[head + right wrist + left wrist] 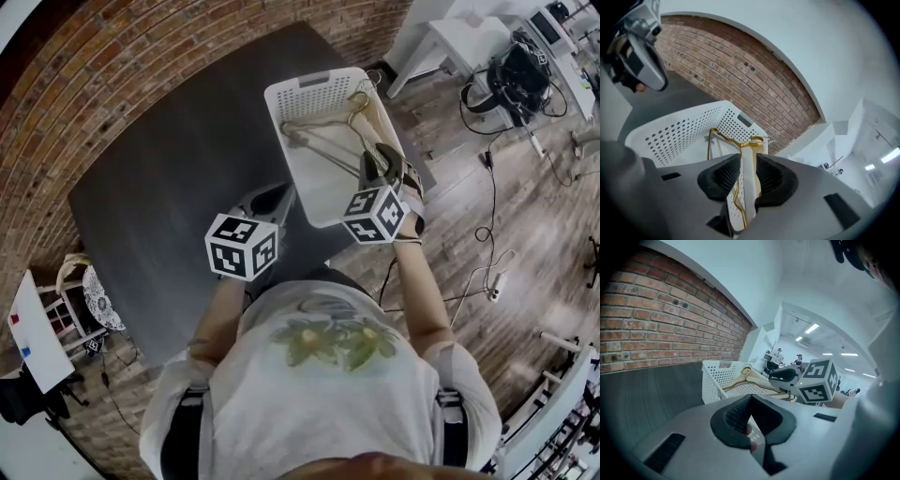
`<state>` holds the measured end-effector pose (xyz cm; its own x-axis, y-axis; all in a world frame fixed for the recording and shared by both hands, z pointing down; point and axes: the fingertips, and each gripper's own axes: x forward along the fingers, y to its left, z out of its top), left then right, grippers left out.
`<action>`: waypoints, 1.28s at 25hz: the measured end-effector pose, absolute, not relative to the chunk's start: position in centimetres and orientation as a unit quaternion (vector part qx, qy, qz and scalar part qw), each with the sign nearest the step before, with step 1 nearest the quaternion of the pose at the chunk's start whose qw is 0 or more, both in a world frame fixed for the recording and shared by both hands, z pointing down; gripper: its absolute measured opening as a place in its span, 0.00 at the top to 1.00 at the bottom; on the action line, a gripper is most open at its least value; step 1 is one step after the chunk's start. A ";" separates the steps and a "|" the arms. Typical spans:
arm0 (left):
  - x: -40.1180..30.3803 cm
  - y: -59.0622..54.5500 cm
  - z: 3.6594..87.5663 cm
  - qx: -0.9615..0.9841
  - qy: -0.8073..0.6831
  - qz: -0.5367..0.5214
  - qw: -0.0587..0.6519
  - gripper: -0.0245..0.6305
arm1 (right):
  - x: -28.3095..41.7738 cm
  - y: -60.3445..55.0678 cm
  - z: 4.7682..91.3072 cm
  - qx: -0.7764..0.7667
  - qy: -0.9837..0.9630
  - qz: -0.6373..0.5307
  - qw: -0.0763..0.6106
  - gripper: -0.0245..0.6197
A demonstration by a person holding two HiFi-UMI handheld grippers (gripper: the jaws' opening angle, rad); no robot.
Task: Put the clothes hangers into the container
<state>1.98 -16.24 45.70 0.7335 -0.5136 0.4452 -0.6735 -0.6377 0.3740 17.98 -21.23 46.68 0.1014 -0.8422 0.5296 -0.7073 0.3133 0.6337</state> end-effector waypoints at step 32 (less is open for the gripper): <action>6.8 -7.4 43.5 0.926 -0.252 0.163 0.231 0.92 | 10.3 -7.7 44.6 0.563 -0.790 0.228 0.081 0.91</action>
<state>6.82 -7.37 43.48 0.8200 -0.3914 0.4176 -0.5417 -0.7663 0.3455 10.28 -7.67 44.60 -0.3536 -0.8527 0.3845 -0.9264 0.2623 -0.2701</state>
